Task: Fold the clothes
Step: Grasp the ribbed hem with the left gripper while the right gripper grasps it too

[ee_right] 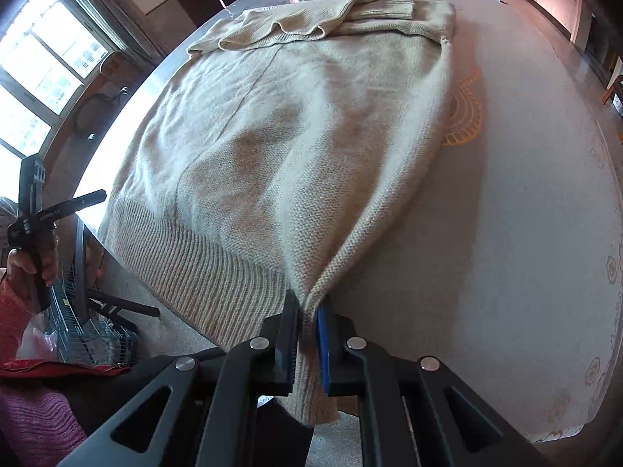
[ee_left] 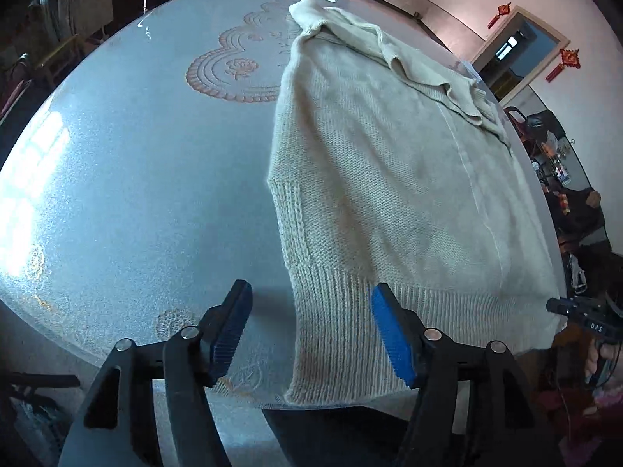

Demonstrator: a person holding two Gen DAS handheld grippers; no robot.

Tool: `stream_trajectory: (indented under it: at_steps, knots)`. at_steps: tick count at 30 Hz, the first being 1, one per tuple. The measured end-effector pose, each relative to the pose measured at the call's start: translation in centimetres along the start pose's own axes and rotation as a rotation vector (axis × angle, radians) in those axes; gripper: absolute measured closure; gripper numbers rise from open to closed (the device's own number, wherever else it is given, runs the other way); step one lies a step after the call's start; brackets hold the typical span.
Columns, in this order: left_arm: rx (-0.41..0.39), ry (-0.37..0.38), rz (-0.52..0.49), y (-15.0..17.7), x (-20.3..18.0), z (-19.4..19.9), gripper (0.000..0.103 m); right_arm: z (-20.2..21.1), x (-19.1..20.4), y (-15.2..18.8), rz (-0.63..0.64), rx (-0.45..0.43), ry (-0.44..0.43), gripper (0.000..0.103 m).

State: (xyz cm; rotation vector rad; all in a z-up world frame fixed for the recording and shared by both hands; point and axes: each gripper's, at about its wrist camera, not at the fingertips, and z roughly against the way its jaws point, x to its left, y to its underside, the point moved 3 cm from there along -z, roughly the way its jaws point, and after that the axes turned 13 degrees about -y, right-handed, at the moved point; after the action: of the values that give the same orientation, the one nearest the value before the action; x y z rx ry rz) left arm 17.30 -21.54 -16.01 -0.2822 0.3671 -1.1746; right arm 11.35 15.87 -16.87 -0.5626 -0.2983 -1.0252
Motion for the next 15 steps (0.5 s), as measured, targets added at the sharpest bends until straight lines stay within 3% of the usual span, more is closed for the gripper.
stream_trajectory:
  at_steps: [3, 6, 7, 8, 9, 15]
  knots:
    - [-0.013, -0.006, -0.025, 0.2, -2.2, -0.6, 0.027, 0.2, -0.2, 0.0, -0.012, -0.008, -0.007, 0.096]
    - [-0.056, -0.111, -0.117, 0.7, -4.6, -0.9, 0.030, 0.5, -0.6, 0.3, -0.031, -0.009, -0.016, 0.096]
    - [-0.056, -0.110, -0.134, 0.7, -5.1, -0.9, 0.060, 0.4, -0.7, 0.4, -0.035, -0.008, -0.017, 0.096]
    - [-0.056, -0.109, -0.151, 0.7, -5.6, -0.8, 0.080, 0.6, -0.9, 0.5, -0.037, -0.008, -0.018, 0.096]
    - [-0.051, -0.102, -0.155, 0.7, -5.9, -0.8, 0.091, 0.5, -0.9, 0.5, -0.040, -0.008, -0.020, 0.096]
    - [0.028, 0.033, 0.004, 0.8, -3.6, -0.4, 0.093, 0.4, -1.5, 0.3, -0.071, -0.019, -0.045, 0.096]
